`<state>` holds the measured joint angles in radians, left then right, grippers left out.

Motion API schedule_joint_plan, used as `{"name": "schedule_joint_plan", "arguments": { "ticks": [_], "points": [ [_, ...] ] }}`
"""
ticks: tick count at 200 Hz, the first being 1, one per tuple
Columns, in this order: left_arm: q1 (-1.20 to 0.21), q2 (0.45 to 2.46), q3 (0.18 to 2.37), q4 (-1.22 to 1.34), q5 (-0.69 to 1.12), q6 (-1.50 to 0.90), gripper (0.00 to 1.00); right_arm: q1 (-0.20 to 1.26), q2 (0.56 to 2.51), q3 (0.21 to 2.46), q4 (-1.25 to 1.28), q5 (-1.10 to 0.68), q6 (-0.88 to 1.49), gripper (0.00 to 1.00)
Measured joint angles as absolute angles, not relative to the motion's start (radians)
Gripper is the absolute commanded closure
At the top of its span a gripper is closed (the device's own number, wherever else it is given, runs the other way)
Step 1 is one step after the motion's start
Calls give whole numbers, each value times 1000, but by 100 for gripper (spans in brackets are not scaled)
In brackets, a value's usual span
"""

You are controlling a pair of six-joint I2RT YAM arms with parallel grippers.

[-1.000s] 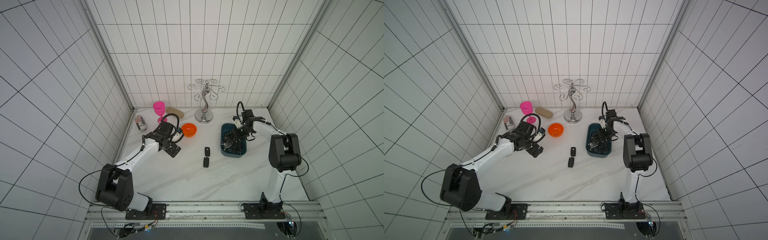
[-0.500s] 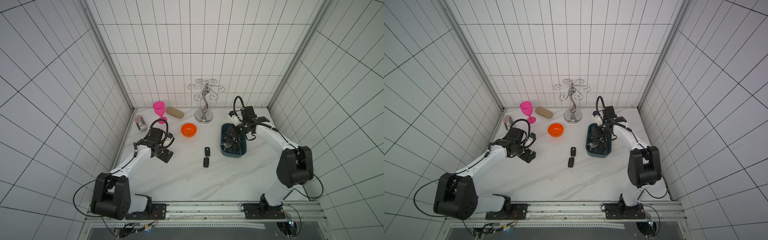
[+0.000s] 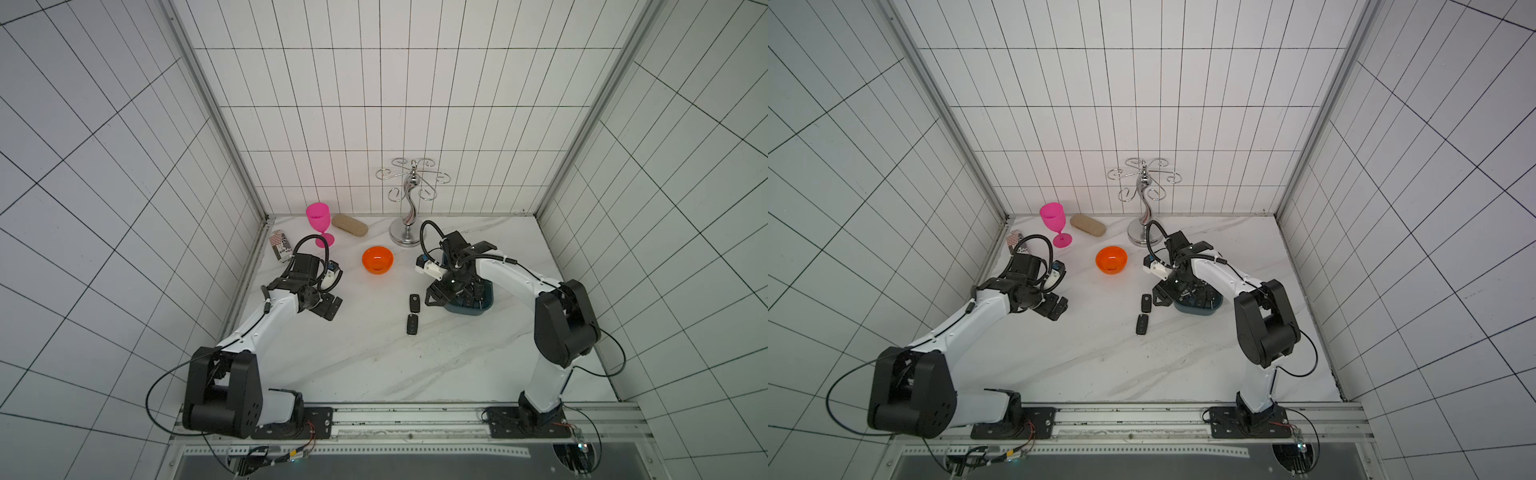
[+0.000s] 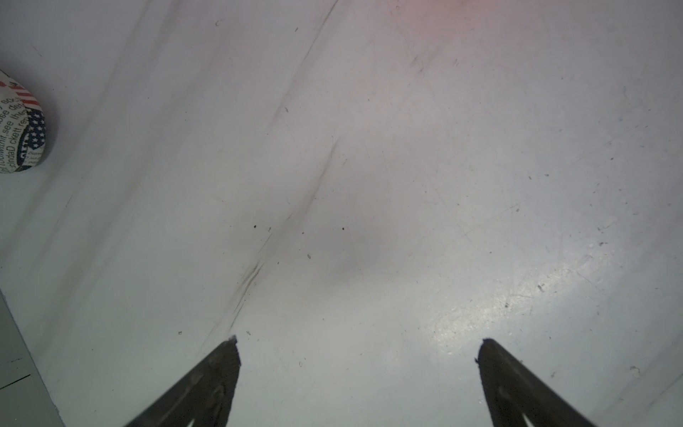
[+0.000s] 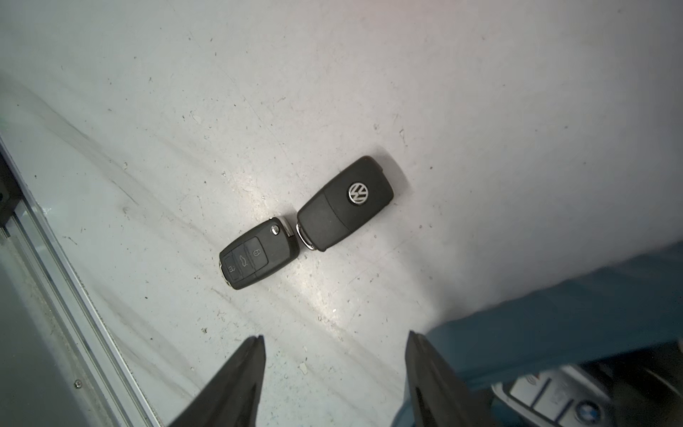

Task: Place the car key into the storage box
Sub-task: Pick up the car key from the center of the board.

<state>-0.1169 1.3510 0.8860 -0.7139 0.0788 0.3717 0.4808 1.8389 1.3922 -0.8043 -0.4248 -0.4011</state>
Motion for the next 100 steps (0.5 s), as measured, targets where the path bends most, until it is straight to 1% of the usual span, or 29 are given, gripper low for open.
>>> {"name": "schedule_joint_plan", "arguments": {
  "ticks": [6, 16, 43, 100],
  "points": [
    [-112, 1351, 886, -714, 80, 371, 2, 491, 1853, 1401, -804, -424, -402, 32],
    [-106, 1351, 886, -714, 80, 370, 2, 507, 1877, 1418, -803, -423, -401, 31],
    [-94, 1349, 881, -711, 83, 370, 2, 545, 1942, 1472, -795, -403, -399, 30],
    [-75, 1336, 871, -707, 99, 370, 2, 558, 2083, 1564, -786, -380, -349, 30]
  ]
}}
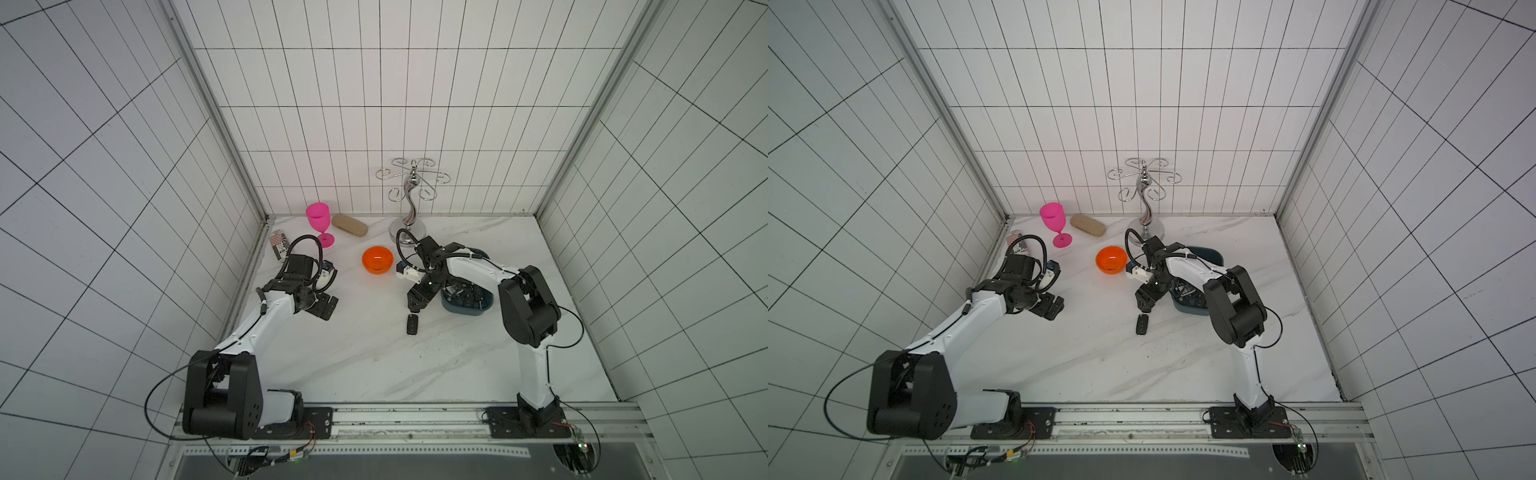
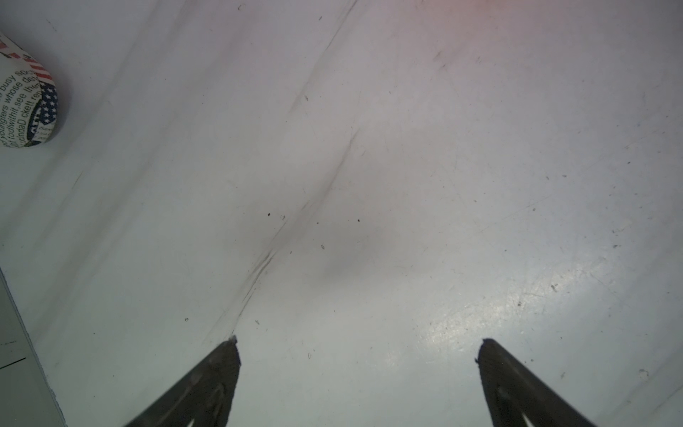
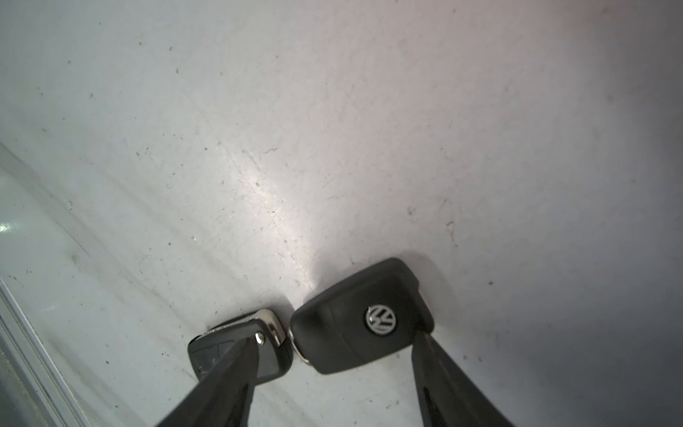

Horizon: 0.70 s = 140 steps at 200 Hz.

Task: Place the car key into the storage box
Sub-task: Pick up the car key from the center of the board.

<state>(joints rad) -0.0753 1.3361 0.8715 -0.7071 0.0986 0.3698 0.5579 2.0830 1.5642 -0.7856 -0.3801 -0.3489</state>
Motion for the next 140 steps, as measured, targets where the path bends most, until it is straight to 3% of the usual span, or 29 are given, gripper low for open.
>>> {"name": "schedule_joint_plan", "arguments": {
  "ticks": [140],
  "points": [
    [-56, 1335, 865, -691, 114, 370, 2, 558, 2114, 1568, -712, -225, -286, 34]
  ]
}}
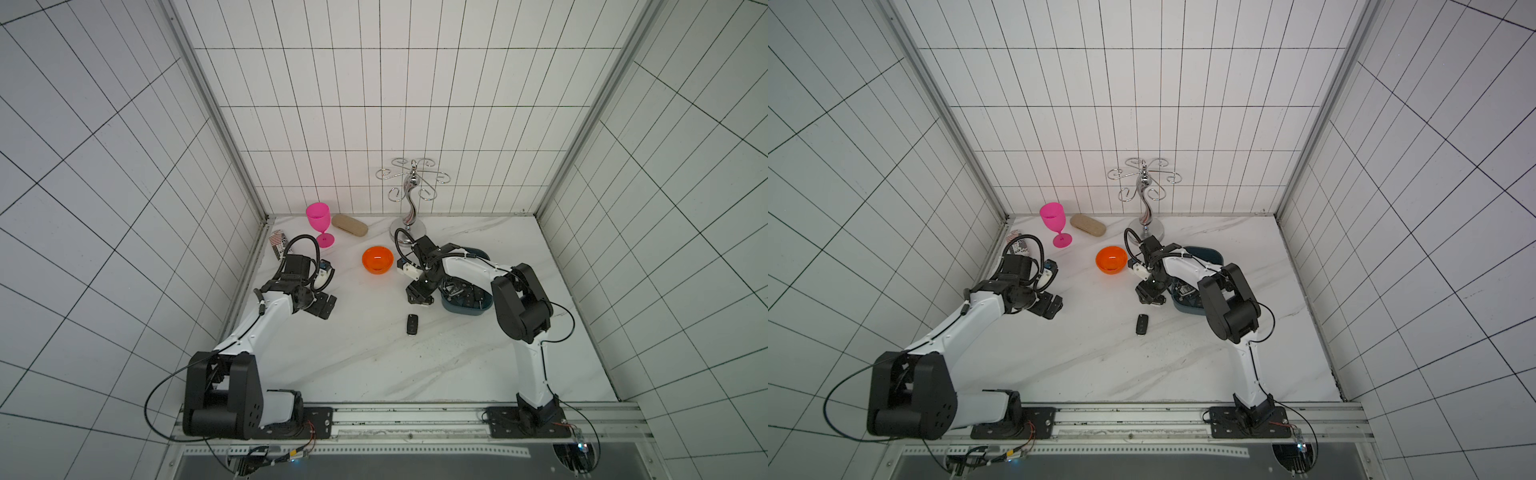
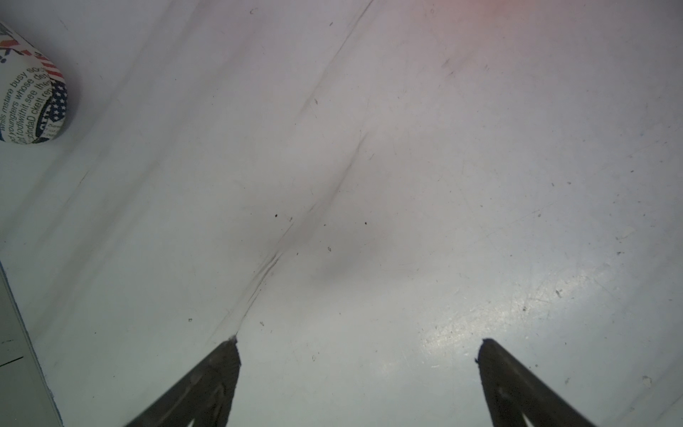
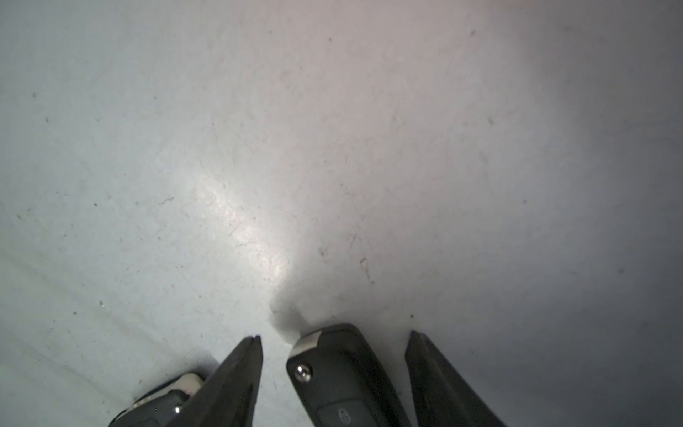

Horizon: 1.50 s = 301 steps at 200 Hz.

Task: Place the car key into the storage box
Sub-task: Pick up the car key from the center of the board.

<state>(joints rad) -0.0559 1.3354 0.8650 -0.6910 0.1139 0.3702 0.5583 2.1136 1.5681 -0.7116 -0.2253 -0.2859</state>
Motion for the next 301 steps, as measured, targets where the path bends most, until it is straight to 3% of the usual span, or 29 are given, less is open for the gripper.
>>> {"name": "schedule_joint_plan", "arguments": {
  "ticks": [41, 86, 96, 181, 253, 301],
  "points": [
    [-55, 1335, 865, -691, 118, 370, 2, 558, 2092, 1531, -694, -174, -319, 38],
    [-49, 1335, 858, -688, 122, 370, 2, 556, 2088, 1520, -684, -141, -341, 76],
    [-49, 1335, 858, -687, 124, 370, 2, 556, 2086, 1520, -685, -140, -347, 81],
    [-45, 1334, 858, -685, 130, 370, 2, 533, 2065, 1621, -680, -27, -409, 78],
    [-37, 1314, 857, -684, 141, 370, 2, 454, 1722, 1645, -675, 15, -442, 77],
    [-36, 1314, 857, -684, 151, 370, 2, 331, 1642, 1549, -720, -46, -372, 76]
  ]
}}
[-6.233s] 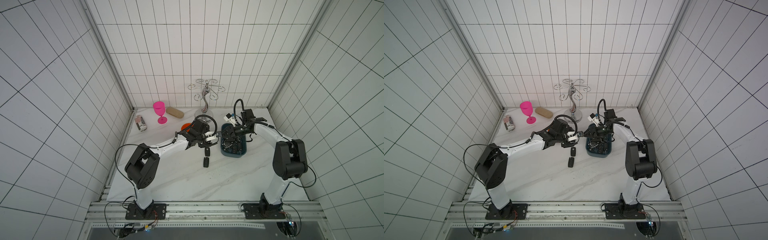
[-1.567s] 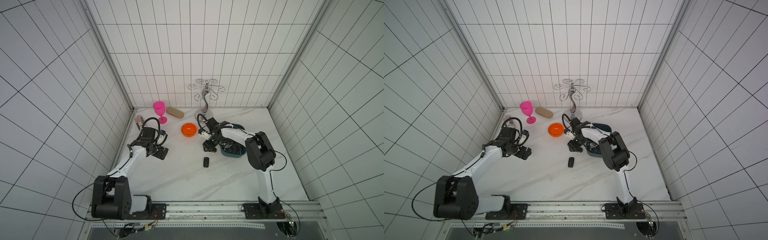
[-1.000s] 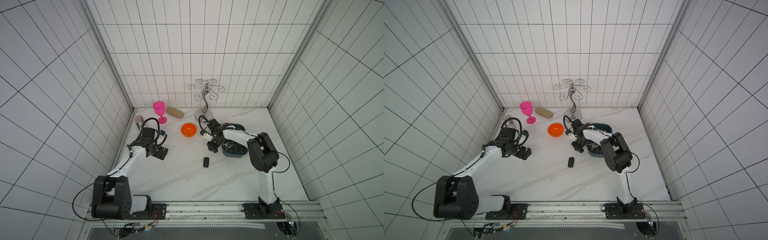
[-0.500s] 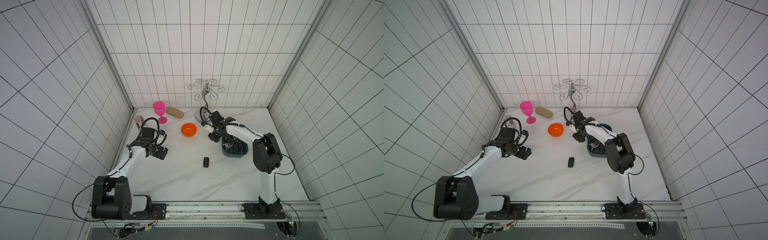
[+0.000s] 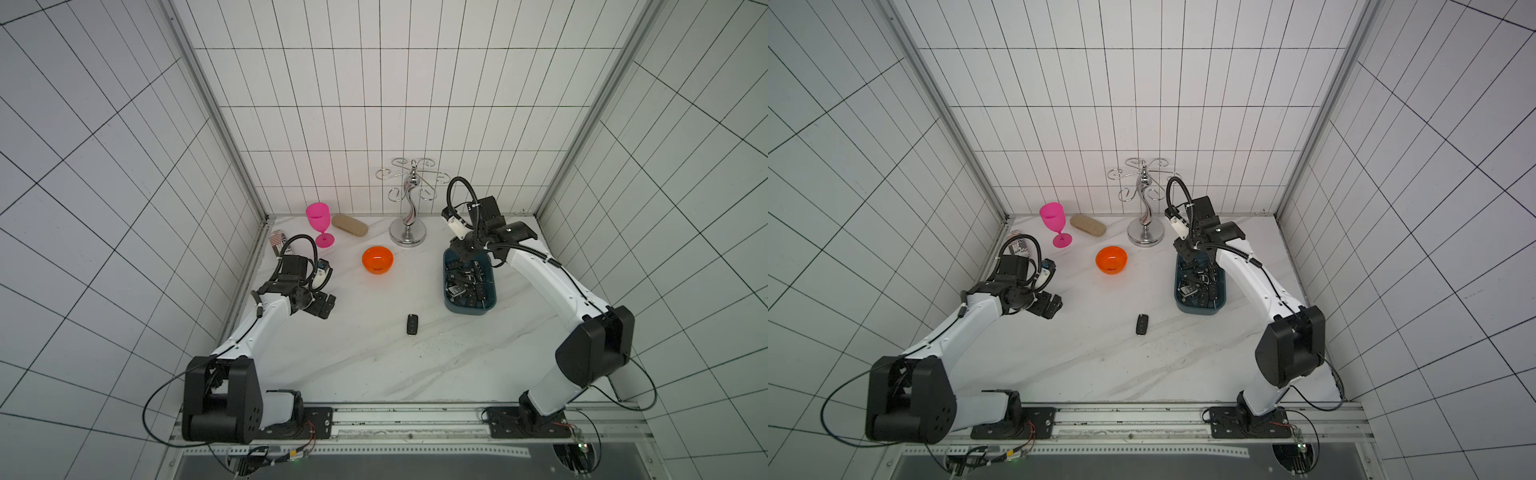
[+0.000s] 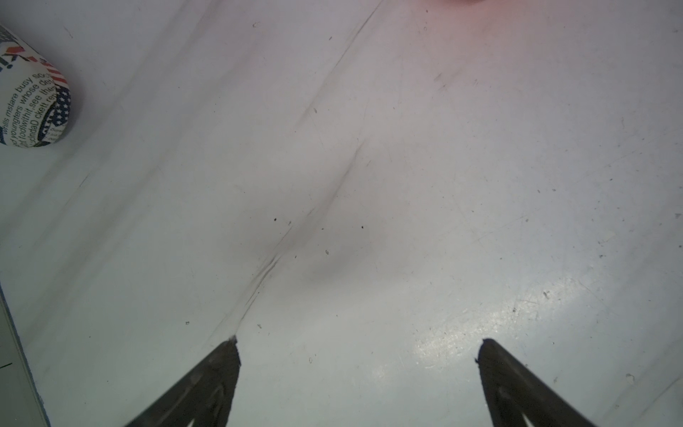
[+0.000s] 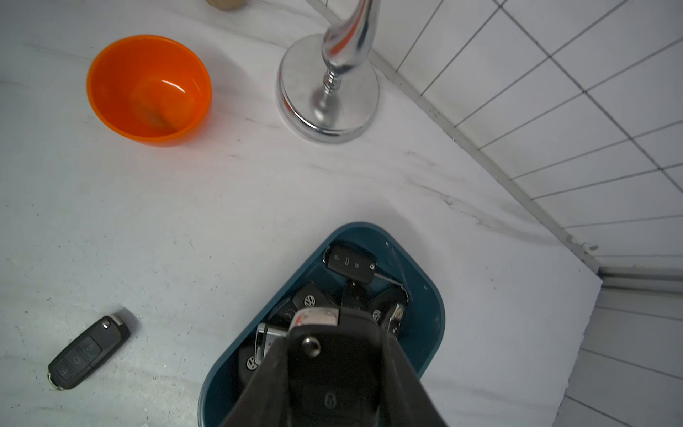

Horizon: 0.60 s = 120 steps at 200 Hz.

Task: Place the car key into the storage box
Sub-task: Pick up the car key from the center of the board, then place the car key in the storage box.

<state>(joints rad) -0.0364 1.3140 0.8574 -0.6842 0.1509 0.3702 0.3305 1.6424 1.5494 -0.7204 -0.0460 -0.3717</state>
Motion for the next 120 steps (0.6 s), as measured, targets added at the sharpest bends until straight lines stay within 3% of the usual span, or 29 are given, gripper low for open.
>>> {"name": "schedule_joint_plan", "arguments": {
  "ticks": [120],
  "points": [
    [-11, 1322, 857, -684, 153, 355, 2, 202, 1613, 1292, -803, -269, -298, 76]
  ]
}}
